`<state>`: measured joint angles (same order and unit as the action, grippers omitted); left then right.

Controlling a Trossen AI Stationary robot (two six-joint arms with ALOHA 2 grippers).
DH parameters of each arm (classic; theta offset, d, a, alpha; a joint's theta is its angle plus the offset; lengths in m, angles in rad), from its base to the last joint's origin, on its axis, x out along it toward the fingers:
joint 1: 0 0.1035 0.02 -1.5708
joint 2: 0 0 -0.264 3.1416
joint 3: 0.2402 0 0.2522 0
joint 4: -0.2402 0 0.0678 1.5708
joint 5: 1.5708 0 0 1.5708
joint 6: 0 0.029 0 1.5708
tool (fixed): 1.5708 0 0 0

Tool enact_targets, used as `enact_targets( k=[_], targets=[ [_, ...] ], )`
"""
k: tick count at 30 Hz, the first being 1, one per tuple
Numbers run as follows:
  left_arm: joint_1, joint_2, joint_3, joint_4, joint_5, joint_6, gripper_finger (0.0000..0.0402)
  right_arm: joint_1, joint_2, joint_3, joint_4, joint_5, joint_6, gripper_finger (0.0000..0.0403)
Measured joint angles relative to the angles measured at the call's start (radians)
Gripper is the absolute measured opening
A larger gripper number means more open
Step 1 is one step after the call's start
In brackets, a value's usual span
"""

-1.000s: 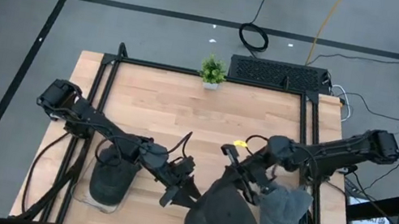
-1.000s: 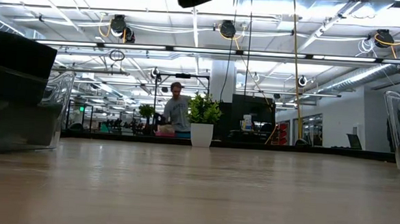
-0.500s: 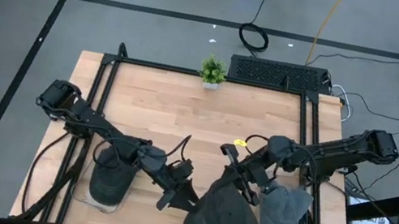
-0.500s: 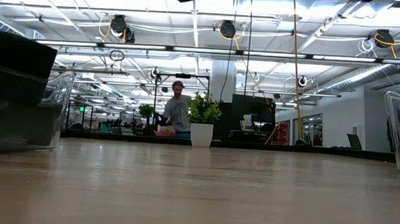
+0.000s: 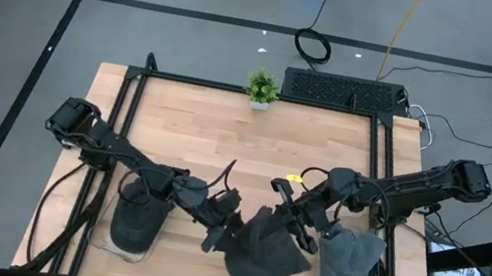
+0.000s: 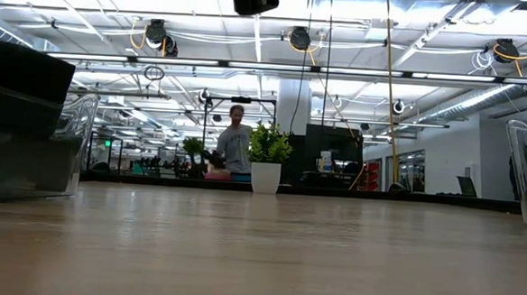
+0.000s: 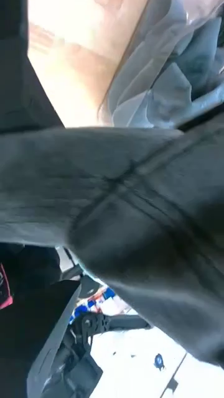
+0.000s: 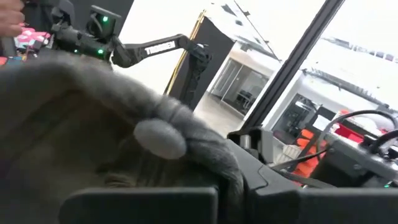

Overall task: Pick & Place hat
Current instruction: Put the black cap into the left transparent bin

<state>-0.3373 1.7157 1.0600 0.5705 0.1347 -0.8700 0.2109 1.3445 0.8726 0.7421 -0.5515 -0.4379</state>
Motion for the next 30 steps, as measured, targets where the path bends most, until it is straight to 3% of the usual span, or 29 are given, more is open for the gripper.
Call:
enact_targets(
  k=[7,13,18,24,30],
  targets=[
    [-0.018,0.000,0.000,0.020,0.005,0.004,0.0316,0.000,0.000,0.000,-0.022,0.006,-0.005,0.0000],
    [-0.015,0.000,0.000,0.015,0.079,-0.007,0.0267,0.000,0.000,0.001,-0.055,0.005,0.005,0.0000],
    [-0.009,0.000,0.000,-0.013,0.103,0.002,0.0188,0.001,0.000,0.002,-0.086,0.005,0.007,0.0000],
    [-0.009,0.000,0.000,-0.038,0.102,0.067,0.0025,0.001,0.000,0.001,-0.113,0.146,0.123,0.0004],
    [-0.009,-0.005,0.000,-0.046,0.076,0.080,0.0011,0.001,-0.017,0.001,-0.211,0.311,0.147,0.0077]
  ],
)
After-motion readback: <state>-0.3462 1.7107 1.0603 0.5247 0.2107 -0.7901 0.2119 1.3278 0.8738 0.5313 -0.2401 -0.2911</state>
